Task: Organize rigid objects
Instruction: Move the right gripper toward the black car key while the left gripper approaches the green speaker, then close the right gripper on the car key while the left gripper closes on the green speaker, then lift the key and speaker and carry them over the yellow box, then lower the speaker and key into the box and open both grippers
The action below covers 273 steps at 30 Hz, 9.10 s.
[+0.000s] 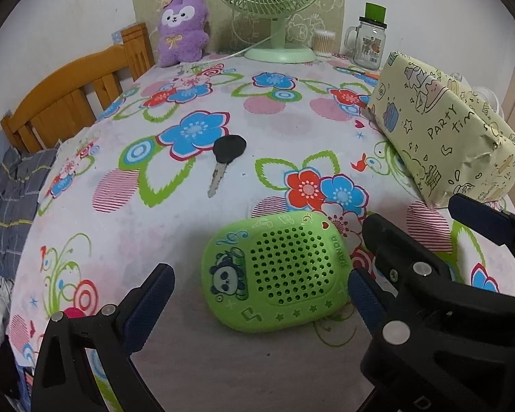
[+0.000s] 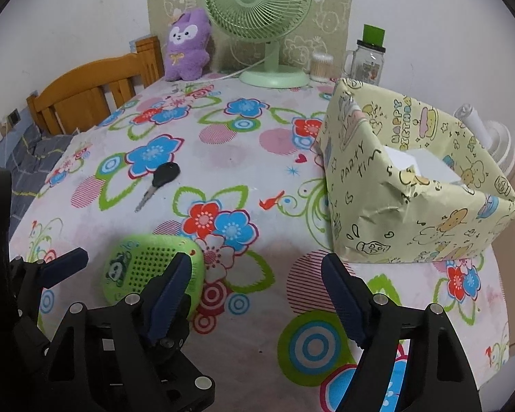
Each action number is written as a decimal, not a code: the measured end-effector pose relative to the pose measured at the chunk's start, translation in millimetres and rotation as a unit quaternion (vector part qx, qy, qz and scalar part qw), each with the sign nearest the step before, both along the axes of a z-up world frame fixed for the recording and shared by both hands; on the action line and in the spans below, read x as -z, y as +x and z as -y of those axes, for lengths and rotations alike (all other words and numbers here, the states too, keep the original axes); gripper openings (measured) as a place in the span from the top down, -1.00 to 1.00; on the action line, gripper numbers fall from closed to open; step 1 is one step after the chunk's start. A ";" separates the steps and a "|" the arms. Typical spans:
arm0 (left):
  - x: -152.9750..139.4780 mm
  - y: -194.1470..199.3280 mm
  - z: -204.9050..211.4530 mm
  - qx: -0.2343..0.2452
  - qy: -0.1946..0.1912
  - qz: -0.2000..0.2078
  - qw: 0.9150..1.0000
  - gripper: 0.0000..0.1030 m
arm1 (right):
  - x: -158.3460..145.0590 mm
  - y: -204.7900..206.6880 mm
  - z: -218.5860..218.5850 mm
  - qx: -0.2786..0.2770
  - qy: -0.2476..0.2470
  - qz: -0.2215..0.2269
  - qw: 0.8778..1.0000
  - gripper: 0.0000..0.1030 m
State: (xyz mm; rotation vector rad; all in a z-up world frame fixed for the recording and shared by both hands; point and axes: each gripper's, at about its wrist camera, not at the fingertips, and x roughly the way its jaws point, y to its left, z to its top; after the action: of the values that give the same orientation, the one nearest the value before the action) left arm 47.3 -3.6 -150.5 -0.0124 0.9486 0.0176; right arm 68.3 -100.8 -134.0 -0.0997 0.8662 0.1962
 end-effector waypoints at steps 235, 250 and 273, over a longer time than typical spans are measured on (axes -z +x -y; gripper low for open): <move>-69.5 118.4 200.7 0.138 0.044 0.031 0.989 -0.85 | -56.9 100.6 205.7 0.101 0.065 0.011 0.993 -0.49; -70.5 112.0 203.3 0.163 0.032 0.024 0.986 -0.99 | -58.6 92.7 206.9 0.100 0.071 0.010 0.992 -0.49; -101.5 61.7 149.5 0.143 0.038 0.070 0.986 -0.99 | -87.6 47.9 157.1 0.096 0.050 0.045 0.993 -0.68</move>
State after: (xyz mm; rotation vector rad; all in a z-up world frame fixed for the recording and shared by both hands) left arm 109.0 -153.0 -49.1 0.1920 0.8015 -0.2100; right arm 116.3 -257.9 -46.4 0.0677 0.7705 0.0546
